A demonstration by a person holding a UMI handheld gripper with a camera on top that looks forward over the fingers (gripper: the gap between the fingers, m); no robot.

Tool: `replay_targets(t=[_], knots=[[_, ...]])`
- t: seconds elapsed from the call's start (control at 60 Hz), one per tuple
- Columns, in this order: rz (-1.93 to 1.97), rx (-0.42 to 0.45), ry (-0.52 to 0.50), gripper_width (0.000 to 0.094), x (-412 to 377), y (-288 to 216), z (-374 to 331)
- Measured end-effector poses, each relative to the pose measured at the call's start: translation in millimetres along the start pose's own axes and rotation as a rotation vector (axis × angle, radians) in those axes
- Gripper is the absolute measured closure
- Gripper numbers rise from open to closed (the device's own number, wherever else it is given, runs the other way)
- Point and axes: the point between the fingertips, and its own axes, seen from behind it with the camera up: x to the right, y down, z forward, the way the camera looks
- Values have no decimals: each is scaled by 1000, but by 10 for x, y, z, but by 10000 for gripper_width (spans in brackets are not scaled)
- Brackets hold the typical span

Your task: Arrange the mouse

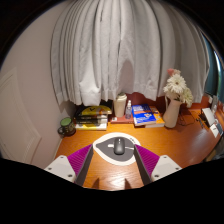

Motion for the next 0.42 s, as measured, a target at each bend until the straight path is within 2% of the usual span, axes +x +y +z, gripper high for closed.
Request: replay_targets(t=[0.417], knots=[[-36,0,24,112,-36,259,-464]])
